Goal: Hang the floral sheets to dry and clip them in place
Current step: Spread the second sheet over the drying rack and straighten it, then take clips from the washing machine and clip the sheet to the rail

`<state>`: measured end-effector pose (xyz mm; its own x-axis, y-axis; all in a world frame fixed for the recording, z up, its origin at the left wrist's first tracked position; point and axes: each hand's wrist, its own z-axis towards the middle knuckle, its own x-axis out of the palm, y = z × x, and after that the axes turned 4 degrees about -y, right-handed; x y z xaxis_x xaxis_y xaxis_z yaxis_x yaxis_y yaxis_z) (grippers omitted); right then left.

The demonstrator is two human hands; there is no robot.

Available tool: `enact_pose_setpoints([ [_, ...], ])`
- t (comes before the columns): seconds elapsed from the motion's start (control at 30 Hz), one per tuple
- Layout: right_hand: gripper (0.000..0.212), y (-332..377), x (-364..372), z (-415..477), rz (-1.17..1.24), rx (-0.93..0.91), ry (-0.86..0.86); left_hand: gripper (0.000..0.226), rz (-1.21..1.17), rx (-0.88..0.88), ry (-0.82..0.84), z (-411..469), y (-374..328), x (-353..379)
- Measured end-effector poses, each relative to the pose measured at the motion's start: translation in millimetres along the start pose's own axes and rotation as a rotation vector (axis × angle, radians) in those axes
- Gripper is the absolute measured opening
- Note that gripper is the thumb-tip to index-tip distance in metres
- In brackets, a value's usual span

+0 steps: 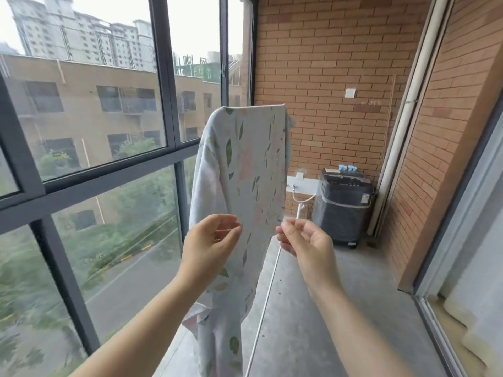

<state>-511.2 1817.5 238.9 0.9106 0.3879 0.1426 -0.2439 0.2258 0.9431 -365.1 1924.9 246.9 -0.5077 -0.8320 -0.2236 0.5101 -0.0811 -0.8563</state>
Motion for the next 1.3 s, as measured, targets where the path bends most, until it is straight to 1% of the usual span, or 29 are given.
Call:
enact_pose_setpoints([
  [0.17,0.015,1,5,27,0.014,0.004,0.043,0.019,0.064,-0.004,-0.046,11,5,8],
  [0.3,0.016,-7,-2,59,-0.001,-0.006,0.109,0.016,0.085,0.002,-0.125,28,2,27],
  [0.6,0.012,-21,-23,150,0.078,0.005,0.198,0.013,0.124,-0.011,-0.215,74,-2,93],
  [0.83,0.01,-45,-35,238,0.072,0.008,0.169,0.013,0.134,-0.007,-0.188,135,11,153],
  [1.03,0.008,-59,-47,312,0.034,-0.015,0.122,0.014,0.106,0.033,-0.105,206,28,213],
  [1.17,0.007,-69,-75,372,-0.013,-0.046,0.052,0.015,0.043,0.042,-0.021,255,32,273],
  [1.3,0.008,-87,-115,437,-0.048,-0.052,0.011,0.013,-0.001,0.048,0.056,295,34,348],
])
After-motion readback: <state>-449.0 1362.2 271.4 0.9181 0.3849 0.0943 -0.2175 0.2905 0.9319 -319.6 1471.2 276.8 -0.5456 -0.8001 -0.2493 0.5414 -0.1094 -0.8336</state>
